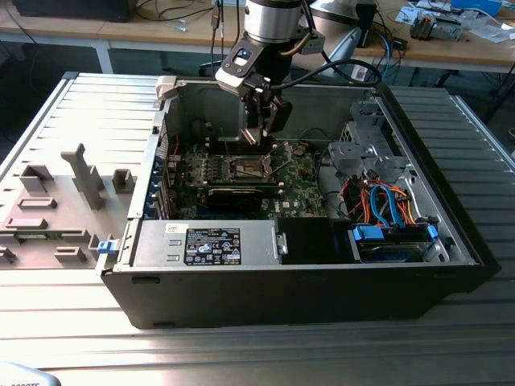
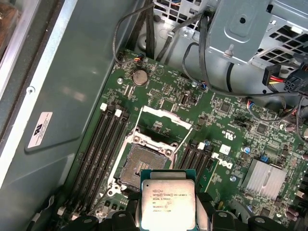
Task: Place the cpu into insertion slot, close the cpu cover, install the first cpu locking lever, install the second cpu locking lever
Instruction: 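Place the cpu into insertion slot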
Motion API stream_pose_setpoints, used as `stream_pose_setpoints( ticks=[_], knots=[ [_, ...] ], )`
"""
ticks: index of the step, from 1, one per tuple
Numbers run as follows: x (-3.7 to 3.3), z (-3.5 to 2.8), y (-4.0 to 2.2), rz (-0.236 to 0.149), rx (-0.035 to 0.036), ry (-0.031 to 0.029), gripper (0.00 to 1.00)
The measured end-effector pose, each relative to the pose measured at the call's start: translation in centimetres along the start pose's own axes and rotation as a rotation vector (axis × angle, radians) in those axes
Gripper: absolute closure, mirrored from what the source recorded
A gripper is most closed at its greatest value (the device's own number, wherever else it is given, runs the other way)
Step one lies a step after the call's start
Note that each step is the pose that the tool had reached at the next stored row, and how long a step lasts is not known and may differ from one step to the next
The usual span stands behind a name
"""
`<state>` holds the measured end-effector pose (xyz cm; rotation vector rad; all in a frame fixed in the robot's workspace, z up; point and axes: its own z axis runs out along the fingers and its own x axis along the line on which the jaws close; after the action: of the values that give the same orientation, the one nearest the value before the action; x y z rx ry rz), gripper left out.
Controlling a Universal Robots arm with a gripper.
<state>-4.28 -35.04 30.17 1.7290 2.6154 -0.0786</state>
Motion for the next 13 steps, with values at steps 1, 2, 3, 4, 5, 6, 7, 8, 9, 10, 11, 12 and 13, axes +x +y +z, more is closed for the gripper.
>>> stream_pose_setpoints(
  ticks=[1, 2, 3, 4, 5, 6, 7, 8, 9, 10, 11, 12, 13],
  knots=[
    [0.00, 0.00, 0.00, 0.001, 0.0000, 0.0000, 0.45],
    [0.00, 0.00, 0.00, 0.002, 0.0001, 0.0001, 0.45],
    [0.00, 0.00, 0.00, 0.002, 0.0001, 0.0001, 0.45],
    [0.00, 0.00, 0.00, 0.003, 0.0001, 0.0001, 0.45],
    [0.00, 0.00, 0.00, 0.004, 0.0001, 0.0002, 0.45],
    [0.00, 0.00, 0.00, 0.005, 0.0002, 0.0002, 0.45],
    [0.00, 0.00, 0.00, 0.006, 0.0002, 0.0002, 0.45],
    [0.00, 0.00, 0.00, 0.007, 0.0002, 0.0003, 0.45],
    [0.00, 0.00, 0.00, 0.008, 0.0003, 0.0003, 0.45],
    [0.00, 0.00, 0.00, 0.010, 0.0003, 0.0004, 0.45],
    [0.00, 0.00, 0.00, 0.011, 0.0003, 0.0004, 0.45],
    [0.00, 0.00, 0.00, 0.011, 0.0004, 0.0004, 0.45],
    [0.00, 0.01, 0.00, 0.012, 0.0004, 0.0005, 0.45]
  ],
)
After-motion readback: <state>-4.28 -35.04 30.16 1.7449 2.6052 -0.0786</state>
